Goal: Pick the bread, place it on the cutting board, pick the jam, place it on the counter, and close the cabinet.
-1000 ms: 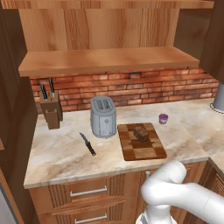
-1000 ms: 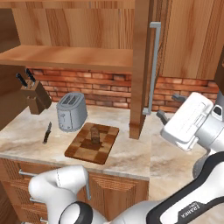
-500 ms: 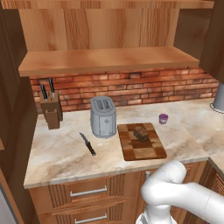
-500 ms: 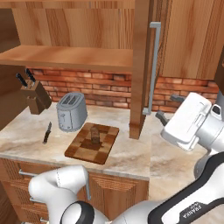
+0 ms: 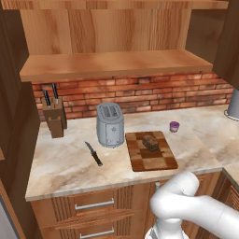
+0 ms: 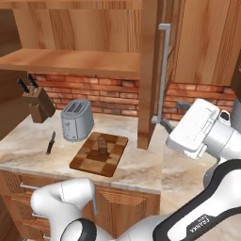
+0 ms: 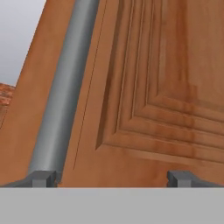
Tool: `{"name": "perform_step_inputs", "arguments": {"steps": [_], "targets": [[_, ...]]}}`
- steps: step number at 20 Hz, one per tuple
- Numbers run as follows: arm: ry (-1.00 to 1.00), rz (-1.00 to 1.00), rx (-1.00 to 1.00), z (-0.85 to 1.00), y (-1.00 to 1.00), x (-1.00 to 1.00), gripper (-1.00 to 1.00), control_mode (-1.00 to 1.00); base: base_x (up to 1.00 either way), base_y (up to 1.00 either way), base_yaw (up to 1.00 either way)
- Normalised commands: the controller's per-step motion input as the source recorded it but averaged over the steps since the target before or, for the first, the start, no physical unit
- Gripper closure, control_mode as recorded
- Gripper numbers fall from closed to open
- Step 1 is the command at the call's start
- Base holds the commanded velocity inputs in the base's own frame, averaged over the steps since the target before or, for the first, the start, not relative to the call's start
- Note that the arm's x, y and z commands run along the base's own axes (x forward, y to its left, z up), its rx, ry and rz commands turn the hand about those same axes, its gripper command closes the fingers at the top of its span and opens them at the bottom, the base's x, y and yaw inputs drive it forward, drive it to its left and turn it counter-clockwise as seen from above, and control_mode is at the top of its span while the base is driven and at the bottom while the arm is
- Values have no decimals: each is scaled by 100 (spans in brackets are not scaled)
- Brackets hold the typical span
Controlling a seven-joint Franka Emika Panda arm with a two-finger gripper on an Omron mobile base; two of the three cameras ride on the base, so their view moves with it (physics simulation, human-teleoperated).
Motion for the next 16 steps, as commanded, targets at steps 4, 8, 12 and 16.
{"name": "perform_step_inputs", "arguments": {"steps": [4, 8, 12, 16], "targets": [[4, 0, 0, 0, 23, -2, -100, -100, 0, 0, 0], [4, 0, 0, 0, 21, -3, -100, -100, 0, 0, 0], [3, 0, 0, 2, 17, -14, -100, -100, 0, 0, 0], [1, 0, 0, 5, 13, -16, -100, -100, 0, 0, 0]]}}
